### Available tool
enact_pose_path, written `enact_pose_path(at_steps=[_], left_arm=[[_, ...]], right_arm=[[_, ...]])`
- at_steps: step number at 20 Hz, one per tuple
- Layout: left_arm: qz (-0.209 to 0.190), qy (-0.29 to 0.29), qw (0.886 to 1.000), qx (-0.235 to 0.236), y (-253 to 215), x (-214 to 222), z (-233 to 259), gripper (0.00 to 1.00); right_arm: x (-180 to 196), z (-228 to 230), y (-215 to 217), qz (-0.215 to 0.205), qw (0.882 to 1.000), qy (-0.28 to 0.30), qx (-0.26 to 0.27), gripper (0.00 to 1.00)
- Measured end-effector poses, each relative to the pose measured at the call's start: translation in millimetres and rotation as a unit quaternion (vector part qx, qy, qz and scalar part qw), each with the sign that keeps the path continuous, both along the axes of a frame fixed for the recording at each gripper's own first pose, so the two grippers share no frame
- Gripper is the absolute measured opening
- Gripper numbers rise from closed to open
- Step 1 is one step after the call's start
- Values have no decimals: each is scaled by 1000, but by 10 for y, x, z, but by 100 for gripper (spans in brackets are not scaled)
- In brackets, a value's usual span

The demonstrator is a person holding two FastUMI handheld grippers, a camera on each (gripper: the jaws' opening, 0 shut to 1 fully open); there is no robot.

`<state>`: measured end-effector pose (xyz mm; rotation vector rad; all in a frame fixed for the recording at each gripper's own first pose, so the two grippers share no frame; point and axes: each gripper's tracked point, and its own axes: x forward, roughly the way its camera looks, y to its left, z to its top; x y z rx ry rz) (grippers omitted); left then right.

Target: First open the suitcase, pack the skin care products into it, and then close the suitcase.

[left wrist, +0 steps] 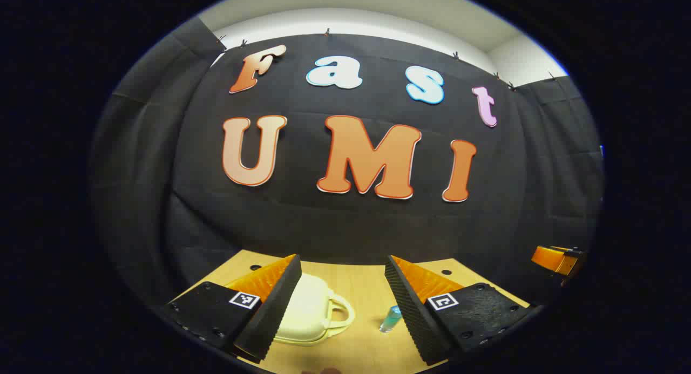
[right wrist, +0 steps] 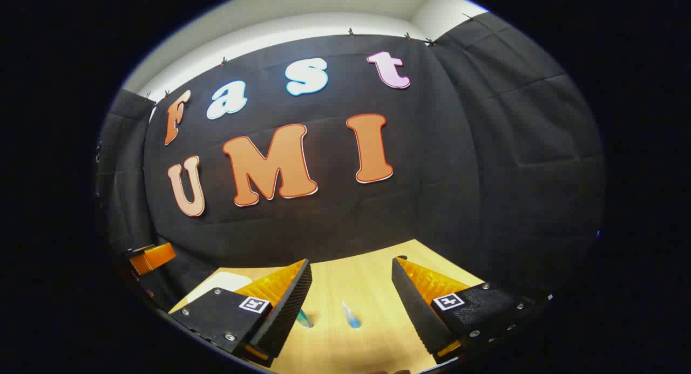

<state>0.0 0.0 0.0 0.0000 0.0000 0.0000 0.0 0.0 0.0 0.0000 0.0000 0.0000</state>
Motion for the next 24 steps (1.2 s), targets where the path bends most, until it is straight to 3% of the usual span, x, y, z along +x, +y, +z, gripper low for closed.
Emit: enact_pose_path(at_steps=[1,5,8,13,16,21,24], left_arm=[[7,5,1000,4,29,2,-25,97],[27,11,1000,-11,35,55,-76,97],[56,17,998,-18,-59,124,-107,97],[81,4,996,-46,-377,183,-34,97],[112,2,993,-47,-401,211,-40,97],[131,5,991,0,-390,294,-143,97],[134,23,986,99,-270,477,-378,97]], right_arm=[[42,-43,50,2,1000,13,0,94],[245,-37,158,20,998,22,-55,95],[418,-36,214,60,994,32,-83,95],[751,65,12,80,985,31,-146,94],[882,46,43,123,981,30,-149,95],[1055,-153,55,144,978,60,-137,95],[1151,-204,36,121,981,62,-138,95]])
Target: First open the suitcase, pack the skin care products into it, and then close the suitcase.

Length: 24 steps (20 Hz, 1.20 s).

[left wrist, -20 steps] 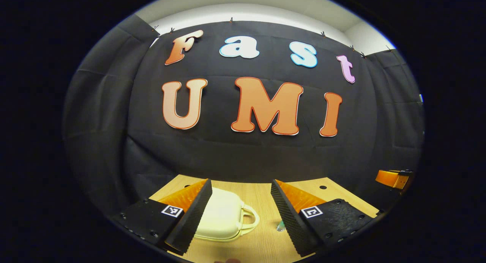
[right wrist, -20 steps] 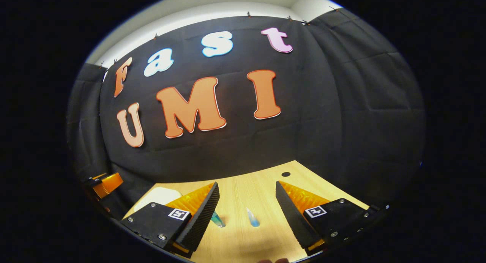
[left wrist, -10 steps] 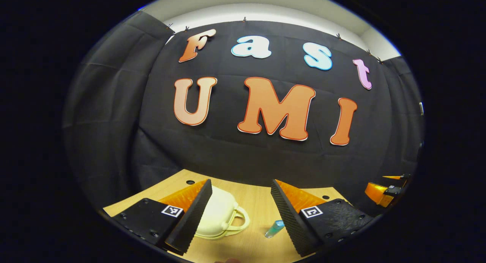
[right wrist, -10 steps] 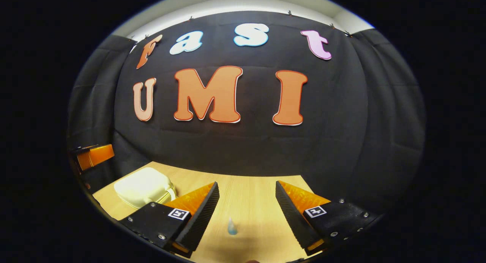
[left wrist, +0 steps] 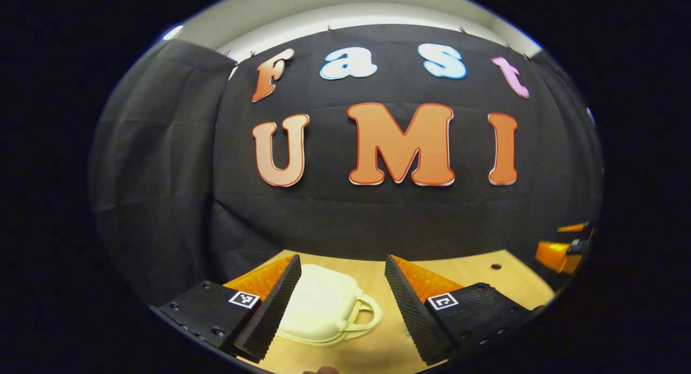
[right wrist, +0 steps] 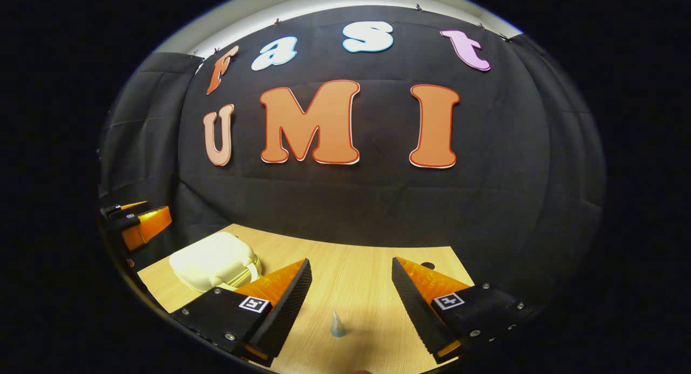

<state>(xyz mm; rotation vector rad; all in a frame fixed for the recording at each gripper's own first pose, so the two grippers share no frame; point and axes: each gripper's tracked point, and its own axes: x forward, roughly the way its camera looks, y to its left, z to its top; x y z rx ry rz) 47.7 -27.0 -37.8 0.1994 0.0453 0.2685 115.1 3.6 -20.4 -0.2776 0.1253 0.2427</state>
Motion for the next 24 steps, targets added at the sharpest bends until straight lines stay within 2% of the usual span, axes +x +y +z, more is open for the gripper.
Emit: enact_pose_path(at_steps=[3,7,11,15,19,24], left_arm=[[-27,61,992,103,60,149,-364,98],[-53,122,972,196,125,360,-852,98],[-83,191,946,249,110,395,-1298,98],[-109,249,909,315,73,384,-1680,98],[-95,281,879,374,100,457,-1835,98],[-113,321,851,401,82,609,-2162,98]], right_arm=[[65,-83,-19,-33,999,7,16,95],[73,-266,-188,-81,996,23,34,95],[62,-477,-467,-115,992,49,22,95],[64,-562,-717,-142,988,64,19,95],[76,-647,-863,-158,984,77,20,95],[56,-720,-1103,-189,977,90,29,95]])
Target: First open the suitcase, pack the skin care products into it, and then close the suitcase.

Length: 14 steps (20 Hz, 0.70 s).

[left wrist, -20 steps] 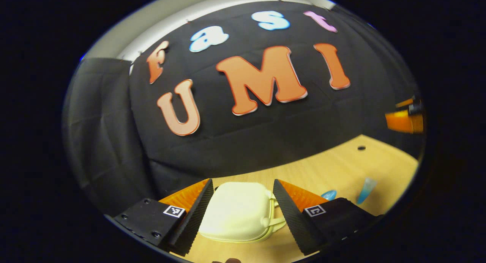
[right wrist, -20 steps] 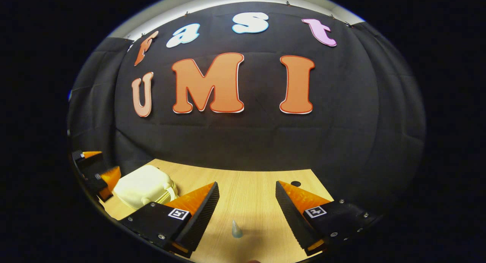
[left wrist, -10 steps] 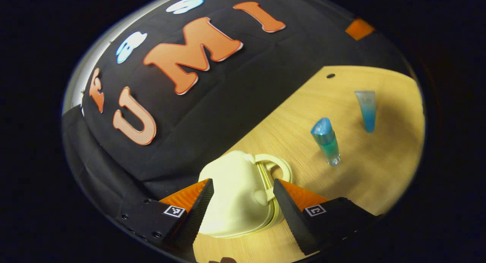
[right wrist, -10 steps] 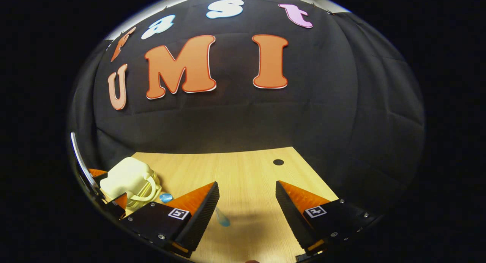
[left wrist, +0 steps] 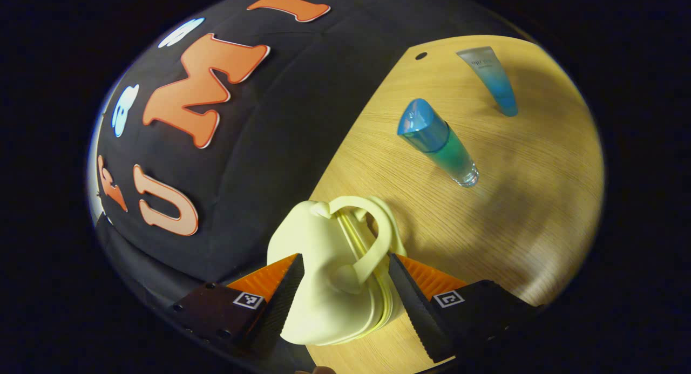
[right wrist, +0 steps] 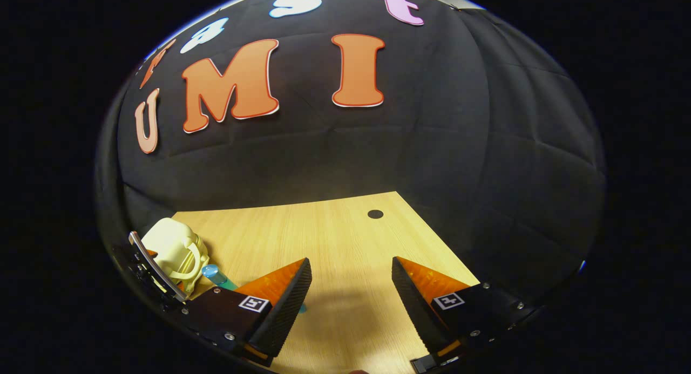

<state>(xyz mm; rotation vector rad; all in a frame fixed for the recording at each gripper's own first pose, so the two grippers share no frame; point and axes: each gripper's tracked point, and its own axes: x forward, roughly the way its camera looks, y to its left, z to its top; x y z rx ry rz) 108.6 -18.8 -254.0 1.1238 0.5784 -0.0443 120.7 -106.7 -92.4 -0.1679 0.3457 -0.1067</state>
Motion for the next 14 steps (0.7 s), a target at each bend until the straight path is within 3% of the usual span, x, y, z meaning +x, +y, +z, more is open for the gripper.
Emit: enact_pose_path(at_steps=[8,10,12,13,14], left_arm=[[-8,17,998,60,78,274,-114,95],[-19,30,997,64,34,335,-217,81],[-13,67,996,56,3,247,-382,45],[-29,76,995,51,-75,283,-390,26],[-37,85,994,49,-106,267,-346,26]], right_arm=[[-83,-103,-202,-28,999,17,-4,95],[-66,-84,-172,-28,1000,14,-2,95],[-72,-60,-155,-26,1000,11,0,95],[-70,-50,-125,-23,1000,12,1,95],[-67,-39,-86,-20,1000,13,2,95]])
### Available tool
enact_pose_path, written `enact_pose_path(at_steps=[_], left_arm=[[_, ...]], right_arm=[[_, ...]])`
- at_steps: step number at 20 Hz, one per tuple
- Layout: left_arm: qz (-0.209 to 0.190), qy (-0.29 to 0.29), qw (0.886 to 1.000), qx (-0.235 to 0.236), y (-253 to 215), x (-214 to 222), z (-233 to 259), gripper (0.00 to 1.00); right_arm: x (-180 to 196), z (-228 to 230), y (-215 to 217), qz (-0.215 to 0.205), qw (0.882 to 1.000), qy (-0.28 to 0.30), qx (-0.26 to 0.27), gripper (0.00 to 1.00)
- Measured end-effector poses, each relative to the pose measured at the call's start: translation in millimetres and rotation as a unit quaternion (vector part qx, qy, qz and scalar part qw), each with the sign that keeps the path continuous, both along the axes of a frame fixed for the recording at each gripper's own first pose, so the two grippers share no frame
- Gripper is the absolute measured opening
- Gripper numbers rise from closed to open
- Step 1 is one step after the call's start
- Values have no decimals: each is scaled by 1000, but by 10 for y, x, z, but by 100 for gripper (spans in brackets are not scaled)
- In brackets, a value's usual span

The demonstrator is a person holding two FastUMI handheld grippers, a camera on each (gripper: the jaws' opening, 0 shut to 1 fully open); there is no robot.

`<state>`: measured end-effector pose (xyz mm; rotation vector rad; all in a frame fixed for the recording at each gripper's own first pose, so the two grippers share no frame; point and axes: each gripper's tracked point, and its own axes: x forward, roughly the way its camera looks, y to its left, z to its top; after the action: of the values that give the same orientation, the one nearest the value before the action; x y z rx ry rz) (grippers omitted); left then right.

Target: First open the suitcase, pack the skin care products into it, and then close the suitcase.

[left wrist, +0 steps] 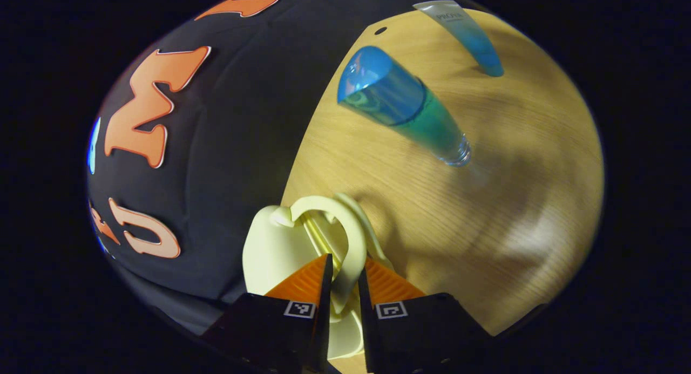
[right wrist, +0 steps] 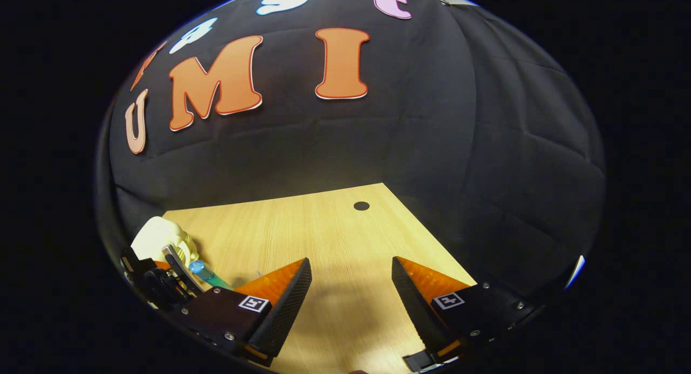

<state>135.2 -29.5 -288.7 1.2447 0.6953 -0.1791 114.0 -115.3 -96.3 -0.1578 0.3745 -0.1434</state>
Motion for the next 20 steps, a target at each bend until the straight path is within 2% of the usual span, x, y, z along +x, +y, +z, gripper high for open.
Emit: enact_pose_path(at_steps=[1,3,6,9,14,18,20], left_arm=[[7,-1,1000,3,17,-12,63,19],[16,7,999,-31,-23,-22,29,7],[60,33,990,-123,-110,-67,135,7],[81,25,975,-204,-258,-14,252,7],[105,5,934,-340,-334,-47,580,7],[108,-32,913,-392,-79,-38,1041,7],[123,-47,896,-425,100,-59,1198,7]], right_arm=[[11,4,28,3,1000,-1,-1,95],[7,10,68,8,1000,-4,-4,95],[17,57,192,14,1000,-11,-3,95],[26,60,298,18,1000,-16,-4,95],[73,29,666,32,999,-17,3,95],[90,51,1044,38,999,-32,12,95],[74,69,1235,38,998,-37,20,95]])
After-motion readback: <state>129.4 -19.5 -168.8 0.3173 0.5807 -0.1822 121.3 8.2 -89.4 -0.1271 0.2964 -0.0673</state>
